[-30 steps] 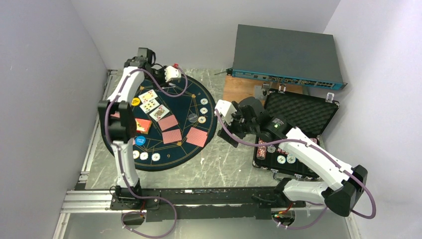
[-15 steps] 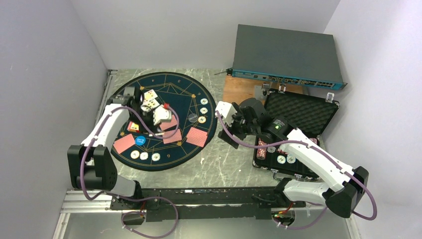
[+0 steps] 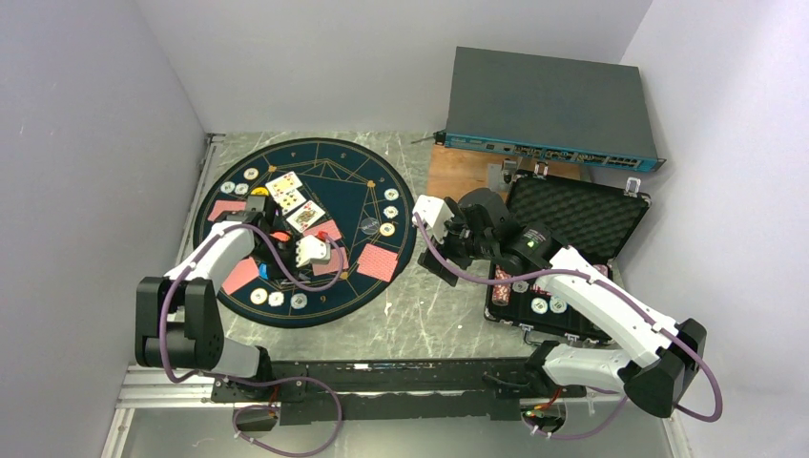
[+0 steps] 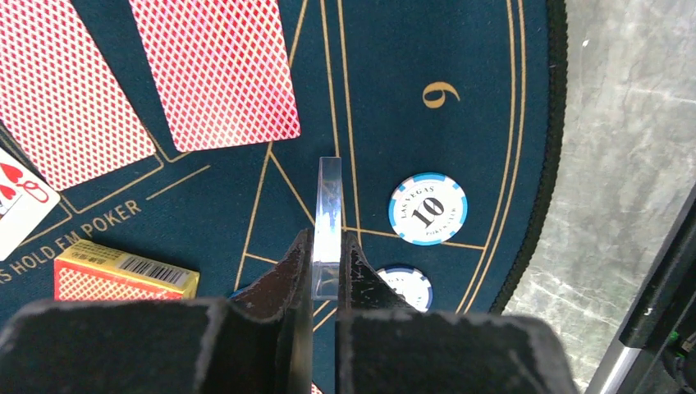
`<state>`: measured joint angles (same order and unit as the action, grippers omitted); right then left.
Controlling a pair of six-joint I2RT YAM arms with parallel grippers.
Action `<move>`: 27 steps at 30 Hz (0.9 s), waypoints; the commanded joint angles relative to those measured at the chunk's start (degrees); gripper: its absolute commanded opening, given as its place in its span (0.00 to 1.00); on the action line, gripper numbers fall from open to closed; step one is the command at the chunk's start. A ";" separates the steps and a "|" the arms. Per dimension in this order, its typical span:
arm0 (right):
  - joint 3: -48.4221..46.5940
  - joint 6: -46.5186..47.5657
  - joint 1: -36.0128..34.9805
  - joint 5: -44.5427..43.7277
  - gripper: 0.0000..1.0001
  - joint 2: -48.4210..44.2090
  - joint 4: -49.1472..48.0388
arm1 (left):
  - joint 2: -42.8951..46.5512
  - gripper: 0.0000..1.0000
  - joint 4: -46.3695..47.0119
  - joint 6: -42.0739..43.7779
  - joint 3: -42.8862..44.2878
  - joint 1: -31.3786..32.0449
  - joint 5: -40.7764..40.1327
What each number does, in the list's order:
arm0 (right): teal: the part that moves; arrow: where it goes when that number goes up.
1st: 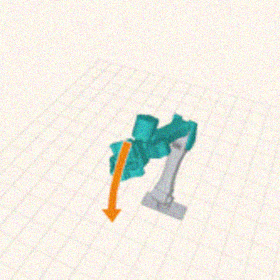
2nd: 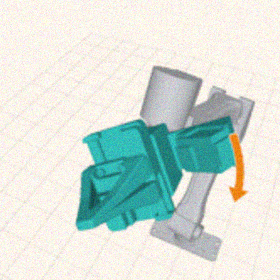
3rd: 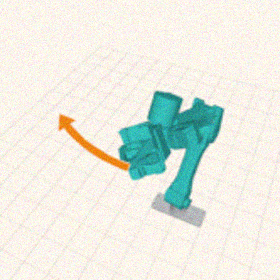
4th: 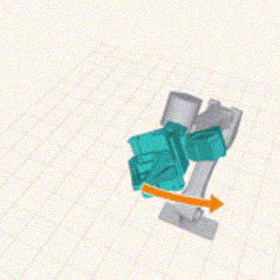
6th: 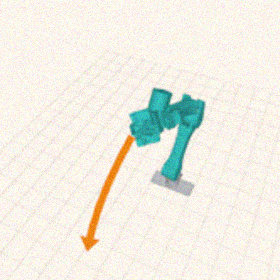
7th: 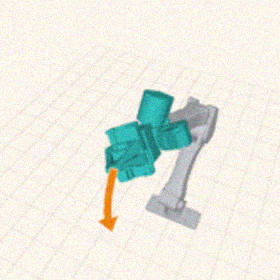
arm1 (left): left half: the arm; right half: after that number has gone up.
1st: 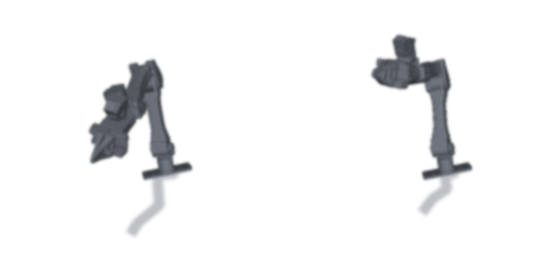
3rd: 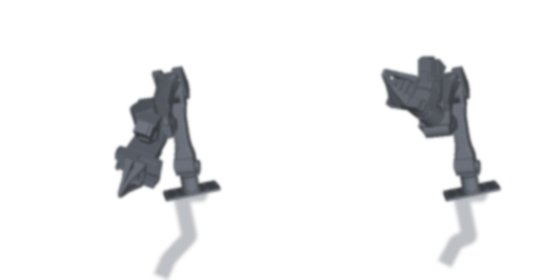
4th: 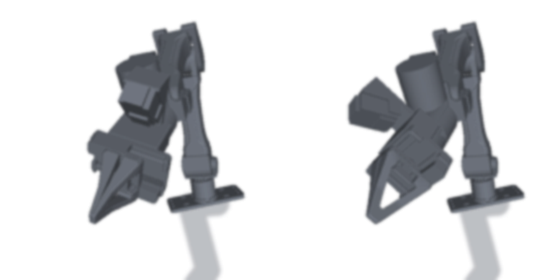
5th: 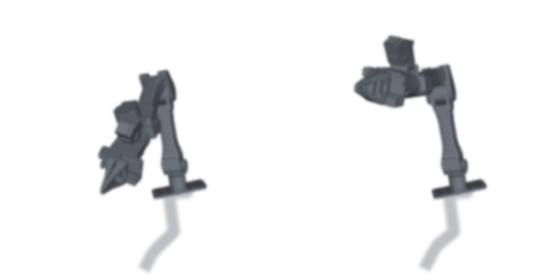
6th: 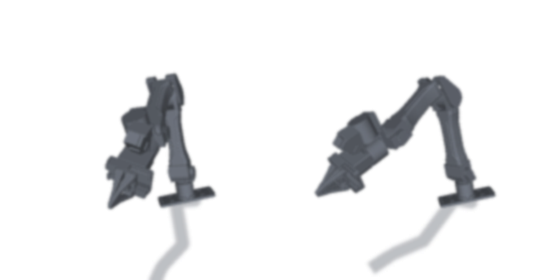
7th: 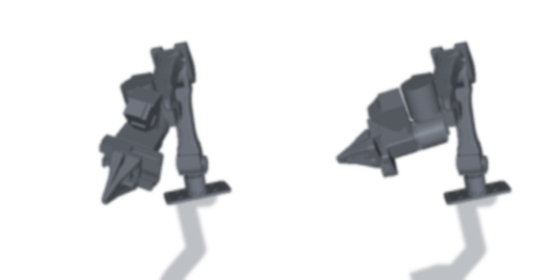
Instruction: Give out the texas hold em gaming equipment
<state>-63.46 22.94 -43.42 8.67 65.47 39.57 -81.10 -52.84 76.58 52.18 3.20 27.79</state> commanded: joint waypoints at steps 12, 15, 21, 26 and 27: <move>-1.15 -0.09 0.15 0.13 1.00 -1.32 -0.19 | 0.90 0.48 3.82 4.23 -2.70 -0.13 -1.84; -0.98 -0.37 0.15 0.12 1.00 -1.44 -0.43 | 2.66 0.75 1.15 4.58 -1.52 -0.21 -0.62; -1.71 -1.82 0.17 0.63 1.00 -1.78 -1.61 | 8.10 1.00 -7.15 2.95 3.87 -0.28 2.60; -2.11 -4.57 0.37 -0.64 1.00 -2.83 -3.87 | 11.65 1.00 -12.81 -7.78 13.96 -0.71 4.06; -2.29 -5.07 0.73 -0.63 1.00 -3.08 -4.08 | 11.59 1.00 -13.44 -10.58 16.51 -1.01 4.15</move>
<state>-63.48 21.06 -43.40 8.56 64.90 39.42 -71.75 -60.58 75.44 59.81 2.98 28.08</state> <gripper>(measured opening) 0.994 0.996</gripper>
